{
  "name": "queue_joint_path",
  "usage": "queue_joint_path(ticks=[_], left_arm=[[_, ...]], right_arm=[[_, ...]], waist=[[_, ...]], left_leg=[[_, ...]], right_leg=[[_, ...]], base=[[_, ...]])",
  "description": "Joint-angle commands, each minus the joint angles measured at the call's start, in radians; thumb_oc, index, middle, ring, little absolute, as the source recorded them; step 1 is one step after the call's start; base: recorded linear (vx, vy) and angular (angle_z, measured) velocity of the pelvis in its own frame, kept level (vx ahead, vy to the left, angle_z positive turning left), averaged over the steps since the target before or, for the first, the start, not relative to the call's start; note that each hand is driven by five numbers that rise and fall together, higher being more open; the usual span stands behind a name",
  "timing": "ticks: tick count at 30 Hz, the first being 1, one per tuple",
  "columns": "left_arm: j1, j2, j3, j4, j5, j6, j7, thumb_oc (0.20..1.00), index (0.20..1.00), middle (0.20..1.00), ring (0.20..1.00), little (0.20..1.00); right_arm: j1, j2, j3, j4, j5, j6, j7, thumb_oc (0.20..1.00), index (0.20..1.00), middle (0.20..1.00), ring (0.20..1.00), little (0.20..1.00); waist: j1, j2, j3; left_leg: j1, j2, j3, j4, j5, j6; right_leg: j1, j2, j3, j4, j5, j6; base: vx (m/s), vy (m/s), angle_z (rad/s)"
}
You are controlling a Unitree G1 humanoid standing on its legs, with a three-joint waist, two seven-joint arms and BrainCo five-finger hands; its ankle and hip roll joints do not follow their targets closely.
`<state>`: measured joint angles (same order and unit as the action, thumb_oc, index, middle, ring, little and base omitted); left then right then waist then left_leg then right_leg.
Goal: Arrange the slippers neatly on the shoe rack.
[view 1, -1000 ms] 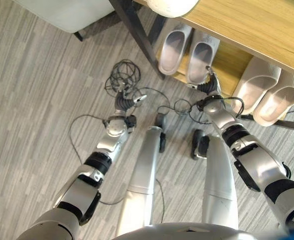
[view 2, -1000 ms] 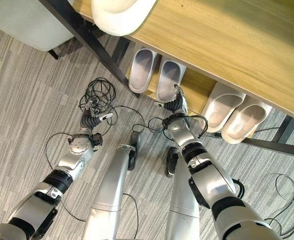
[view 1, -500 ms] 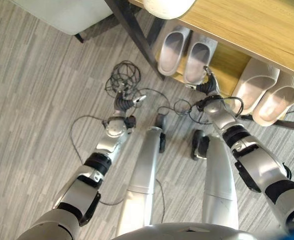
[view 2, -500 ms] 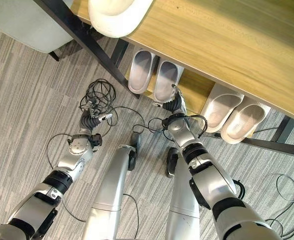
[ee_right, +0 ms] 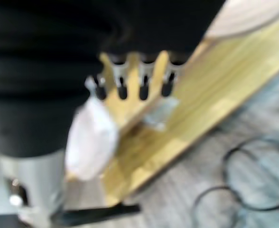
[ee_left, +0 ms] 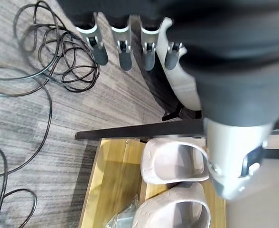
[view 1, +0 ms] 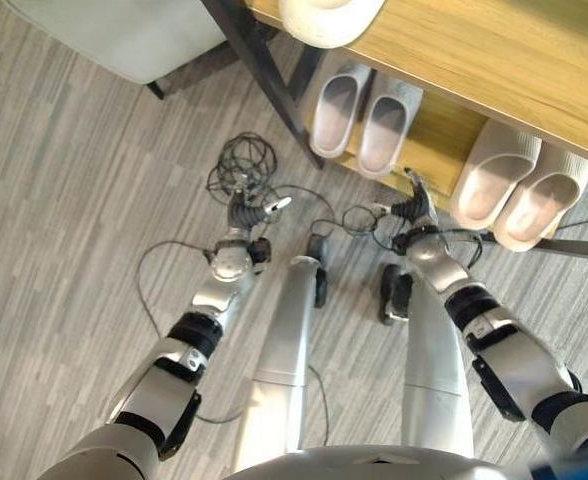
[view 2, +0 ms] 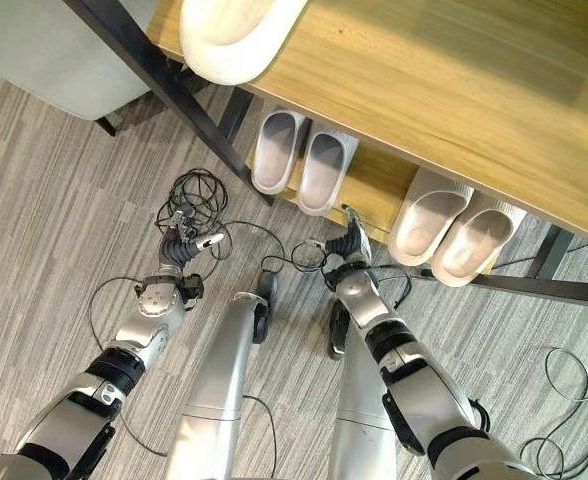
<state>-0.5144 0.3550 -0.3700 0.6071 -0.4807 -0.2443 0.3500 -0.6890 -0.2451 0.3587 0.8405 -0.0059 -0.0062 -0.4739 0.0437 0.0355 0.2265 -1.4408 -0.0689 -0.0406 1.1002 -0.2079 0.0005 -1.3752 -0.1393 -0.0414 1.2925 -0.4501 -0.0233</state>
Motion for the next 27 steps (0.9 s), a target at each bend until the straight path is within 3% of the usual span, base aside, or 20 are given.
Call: queue_joint_path(ticks=[1,11,15,25,26,27], left_arm=[[-0.001,0.006,0.046,-0.013,0.02,-0.036,0.009,1.0,1.0,1.0,1.0,1.0],[0.047,-0.003,0.042,-0.037,0.047,-0.031,-0.033,1.0,1.0,1.0,1.0,1.0],[0.103,-0.016,0.021,-0.071,0.074,-0.021,-0.081,1.0,1.0,1.0,1.0,1.0],[0.198,-0.019,0.013,-0.105,0.117,-0.009,-0.127,1.0,1.0,1.0,1.0,1.0],[0.219,-0.014,0.013,-0.119,0.132,-0.005,-0.14,1.0,1.0,1.0,1.0,1.0],[0.219,-0.014,0.013,-0.119,0.132,-0.005,-0.14,1.0,1.0,1.0,1.0,1.0]], right_arm=[[0.016,0.0,-0.021,-0.075,-0.044,-0.027,-0.052,1.0,1.0,1.0,1.0,1.0],[0.126,-0.035,0.025,-0.142,-0.072,-0.052,0.037,1.0,1.0,1.0,1.0,1.0],[0.257,-0.035,0.056,-0.155,-0.069,-0.07,0.12,1.0,1.0,1.0,1.0,1.0],[0.449,-0.045,0.091,-0.158,-0.122,-0.075,0.21,1.0,1.0,1.0,1.0,1.0],[0.483,-0.054,0.1,-0.177,-0.138,-0.078,0.232,1.0,1.0,1.0,1.0,1.0],[0.483,-0.054,0.1,-0.177,-0.138,-0.078,0.232,1.0,1.0,1.0,1.0,1.0]], waist=[[-0.002,-0.007,0.019],[-0.027,-0.016,0.022],[-0.037,-0.03,-0.009],[-0.047,-0.043,-0.034],[-0.045,-0.042,-0.035],[-0.045,-0.042,-0.033]], left_leg=[[0.027,0.06,-0.04,-0.143,0.016,-0.013],[0.146,0.083,-0.036,-0.203,0.041,-0.022],[0.3,0.103,-0.027,-0.341,0.074,-0.029],[0.566,0.1,-0.018,-0.544,0.124,-0.039],[0.625,0.099,-0.014,-0.601,0.168,-0.036],[0.628,0.1,-0.014,-0.603,0.169,-0.036]], right_leg=[[0.043,-0.015,0.053,-0.129,0.041,0.014],[0.155,-0.007,0.045,-0.199,0.06,0.014],[0.299,-0.002,0.019,-0.341,0.1,0.023],[0.576,0.009,-0.008,-0.578,0.165,0.055],[0.636,0.014,-0.02,-0.641,0.21,0.058],[0.639,0.014,-0.021,-0.643,0.21,0.058]], base=[[-0.05,0.008,-0.05],[-0.05,-0.003,-0.06],[-0.04,-0.001,0.02],[0.0,0.011,-0.03],[-0.05,0.021,-0.02],[0.0,0.0,0.0]])
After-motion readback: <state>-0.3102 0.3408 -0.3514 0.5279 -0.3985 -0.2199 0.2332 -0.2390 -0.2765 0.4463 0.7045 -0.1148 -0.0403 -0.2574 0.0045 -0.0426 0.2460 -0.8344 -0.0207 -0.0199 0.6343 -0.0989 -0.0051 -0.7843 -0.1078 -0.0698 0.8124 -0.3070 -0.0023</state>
